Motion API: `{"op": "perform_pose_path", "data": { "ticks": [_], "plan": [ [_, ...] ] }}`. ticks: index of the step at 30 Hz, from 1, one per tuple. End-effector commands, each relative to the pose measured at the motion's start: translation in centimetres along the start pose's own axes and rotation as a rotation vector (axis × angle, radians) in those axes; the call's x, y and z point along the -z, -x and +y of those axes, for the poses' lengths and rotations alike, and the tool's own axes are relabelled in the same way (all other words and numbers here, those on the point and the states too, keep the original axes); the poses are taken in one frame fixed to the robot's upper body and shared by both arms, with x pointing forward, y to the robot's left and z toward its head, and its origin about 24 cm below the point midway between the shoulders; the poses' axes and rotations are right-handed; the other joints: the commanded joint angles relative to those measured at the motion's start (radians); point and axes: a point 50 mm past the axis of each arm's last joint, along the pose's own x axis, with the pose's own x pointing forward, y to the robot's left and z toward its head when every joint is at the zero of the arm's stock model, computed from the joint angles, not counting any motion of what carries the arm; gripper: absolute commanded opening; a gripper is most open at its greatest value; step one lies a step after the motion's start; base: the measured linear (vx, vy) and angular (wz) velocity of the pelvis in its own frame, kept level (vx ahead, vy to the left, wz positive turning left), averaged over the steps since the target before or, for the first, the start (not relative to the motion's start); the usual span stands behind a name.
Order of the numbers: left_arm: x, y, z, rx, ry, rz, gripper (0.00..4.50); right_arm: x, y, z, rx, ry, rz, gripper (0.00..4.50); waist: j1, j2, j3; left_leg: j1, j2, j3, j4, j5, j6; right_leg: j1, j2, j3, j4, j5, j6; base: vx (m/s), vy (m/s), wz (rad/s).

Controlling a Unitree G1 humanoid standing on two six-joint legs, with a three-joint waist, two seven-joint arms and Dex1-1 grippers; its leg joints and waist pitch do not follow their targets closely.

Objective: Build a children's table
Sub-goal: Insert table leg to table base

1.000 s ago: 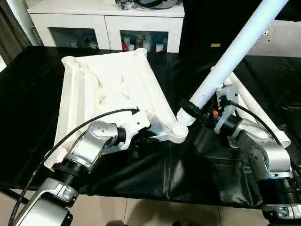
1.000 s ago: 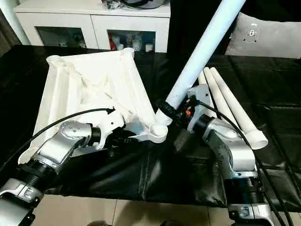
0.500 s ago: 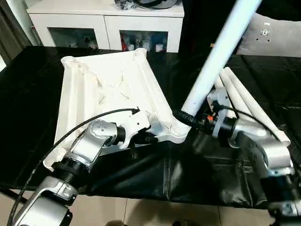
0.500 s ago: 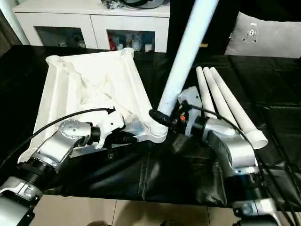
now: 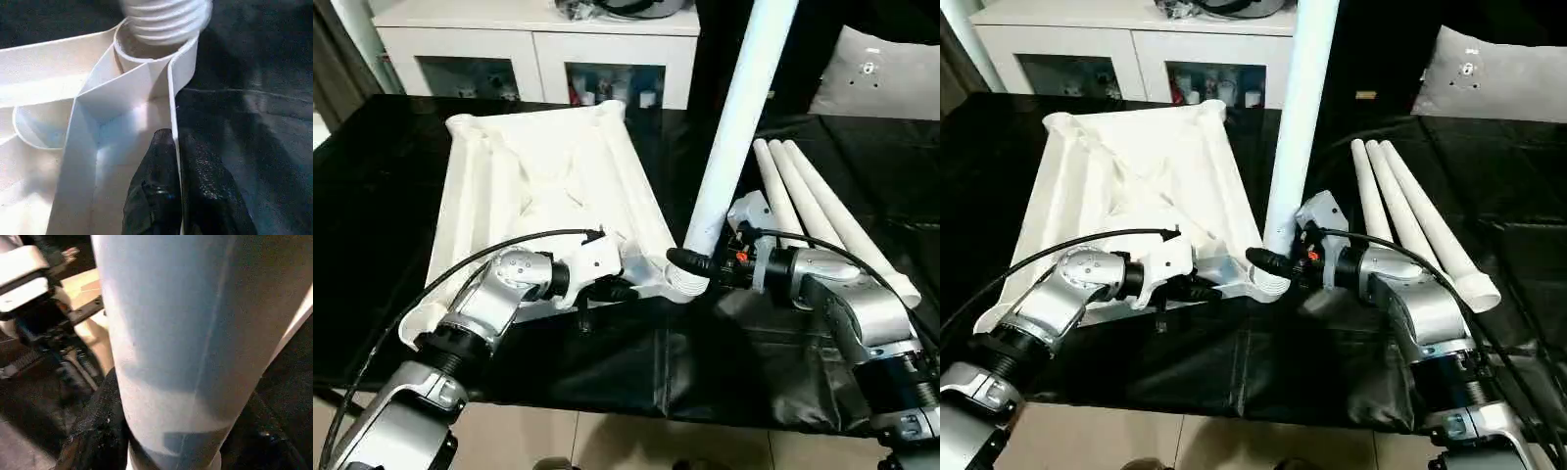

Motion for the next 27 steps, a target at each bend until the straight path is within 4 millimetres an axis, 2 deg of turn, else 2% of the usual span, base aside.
{"op": "perform_pose_path", "data": {
  "ticks": [1, 5, 8, 12, 15, 20, 23, 26, 27],
  "plan": [
    [-0.7, -0.4, 0.0, 0.028, -0.053, 0.001, 0.0, -0.2, -0.1, -0.1, 0.0, 0.012, 0.001, 1.91, 0.001, -0.003, -0.076, -0.011, 0.028, 0.018, -0.074, -0.022, 0.047, 0.078, -0.067, 0.04, -0.052, -0.07, -0.248, 0.0, 0.0, 0.0],
    [-0.3, -0.4, 0.2, 0.011, -0.062, 0.022, 0.0, -0.1, -0.1, 0.1, -0.013, 0.009, 0.009, 1.91, 0.004, -0.004, -0.075, -0.011, 0.028, 0.018, -0.075, -0.034, 0.05, 0.08, -0.068, 0.039, -0.054, -0.076, -0.249, 0.0, 0.0, 0.0],
    [0.0, -0.4, 1.1, -0.086, -0.071, 0.062, 0.0, 0.1, -0.1, 0.1, -0.021, 0.004, 0.014, 1.91, 0.005, -0.006, -0.073, -0.01, 0.027, 0.019, -0.075, -0.051, 0.047, 0.079, -0.068, 0.04, -0.059, -0.11, -0.239, 0.0, 0.0, 0.0],
    [-0.1, -0.3, 1.2, -0.079, -0.054, 0.049, 0.0, 0.2, -0.3, 0.1, -0.031, -0.001, 0.025, 1.91, 0.009, -0.009, -0.07, -0.012, 0.027, 0.018, -0.079, -0.081, 0.036, 0.078, -0.071, 0.04, -0.069, -0.217, -0.204, 0.0, 0.0, 0.0],
    [-0.2, -0.3, 1.0, -0.064, -0.052, 0.037, 0.0, 0.3, -0.4, 0.0, -0.031, -0.002, 0.027, 1.91, 0.007, -0.009, -0.07, -0.013, 0.027, 0.018, -0.081, -0.091, 0.031, 0.076, -0.07, 0.039, -0.072, -0.25, -0.191, 0.0, 0.0, 0.0],
    [-0.2, -0.5, 0.7, -0.014, -0.055, 0.026, 0.0, 0.3, -1.1, -0.3, -0.03, -0.003, 0.037, 1.91, 0.002, -0.006, -0.073, -0.015, 0.026, 0.017, -0.078, -0.068, 0.031, 0.075, -0.069, 0.038, -0.065, -0.193, -0.215, 0.0, 0.0, 0.0],
    [-0.5, -0.5, 0.3, 0.029, -0.065, 0.005, 0.0, 0.3, -1.3, -0.3, -0.044, -0.007, 0.047, 1.91, 0.003, -0.005, -0.077, -0.014, 0.028, 0.017, -0.076, -0.033, 0.043, 0.077, -0.068, 0.038, -0.056, -0.108, -0.236, 0.0, 0.0, 0.0],
    [-0.7, -0.5, 0.0, 0.059, -0.075, -0.013, 0.0, 0.4, -1.3, -0.3, -0.055, -0.008, 0.054, 1.91, 0.004, -0.006, -0.077, -0.014, 0.029, 0.018, -0.076, -0.028, 0.05, 0.08, -0.07, 0.037, -0.053, -0.081, -0.247, 0.0, 0.0, 0.0],
    [-0.8, -0.5, -0.1, 0.065, -0.077, -0.021, 0.0, 0.4, -1.3, -0.3, -0.063, -0.009, 0.058, 1.91, 0.002, -0.01, -0.077, -0.013, 0.028, 0.02, -0.076, -0.031, 0.052, 0.079, -0.069, 0.037, -0.055, -0.081, -0.25, 0.0, 0.0, 0.0]
  ]
}}
